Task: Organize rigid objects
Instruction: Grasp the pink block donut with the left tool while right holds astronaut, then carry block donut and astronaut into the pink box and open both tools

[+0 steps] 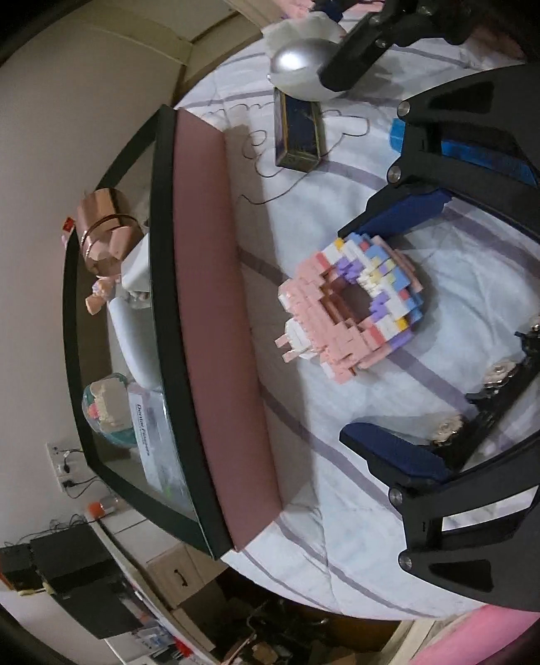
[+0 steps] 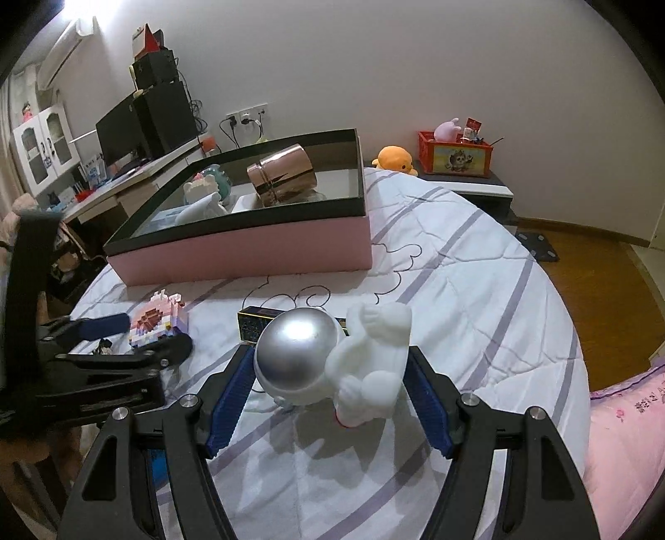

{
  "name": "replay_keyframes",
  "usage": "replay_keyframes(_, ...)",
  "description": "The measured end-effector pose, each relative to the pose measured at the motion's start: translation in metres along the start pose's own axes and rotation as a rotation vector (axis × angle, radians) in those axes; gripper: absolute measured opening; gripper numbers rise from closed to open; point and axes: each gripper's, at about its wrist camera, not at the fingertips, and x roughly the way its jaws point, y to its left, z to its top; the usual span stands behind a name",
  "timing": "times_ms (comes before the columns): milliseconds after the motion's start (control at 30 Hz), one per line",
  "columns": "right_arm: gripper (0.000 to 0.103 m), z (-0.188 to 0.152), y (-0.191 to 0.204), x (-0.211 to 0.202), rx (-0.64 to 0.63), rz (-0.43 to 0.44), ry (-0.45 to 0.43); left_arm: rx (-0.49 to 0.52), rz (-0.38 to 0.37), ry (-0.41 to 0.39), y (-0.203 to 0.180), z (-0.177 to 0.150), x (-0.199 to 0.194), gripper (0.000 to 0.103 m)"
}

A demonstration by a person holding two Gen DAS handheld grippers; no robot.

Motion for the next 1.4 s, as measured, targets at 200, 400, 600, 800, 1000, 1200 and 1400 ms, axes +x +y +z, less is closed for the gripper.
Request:
replay_keyframes(200, 0.073, -0.001, 0.001, 0.003, 0.004, 0.006, 0.01, 0.075, -0.004, -0.029, -0.011, 0.001, -0.006, 0.063)
replay_keyframes(400, 0.073, -0.002, 0.009, -0.004, -0.005, 0.004, -0.012, 0.029, 0.001, -0.129, -0.001, -0.007, -0.031, 0.063)
replay_keyframes(600, 0.073, 0.001, 0.034, -0.035, -0.038, -0.018, -0.118, -0.055, -0.006, -0.295, 0.016, -0.02, -0.092, 0.063)
replay_keyframes(800, 0.073, 0.012, 0.073, -0.083, -0.096, -0.035, -0.263, -0.076, 0.032, -0.402, 0.028, -0.037, -0.148, 0.063)
replay_keyframes(1000, 0.073, 0.016, 0.107, -0.118, -0.153, -0.036, -0.326, -0.073, 0.065, -0.487, 0.042, -0.055, -0.193, 0.063)
replay_keyframes(1200, 0.073, 0.01, 0.133, -0.153, -0.19, -0.052, -0.396, -0.096, 0.09, -0.575, 0.055, -0.073, -0.233, 0.063)
replay_keyframes(1400, 0.073, 0.008, 0.148, -0.188, -0.215, -0.067, -0.49, -0.099, 0.088, -0.688, 0.059, -0.086, -0.272, 0.063)
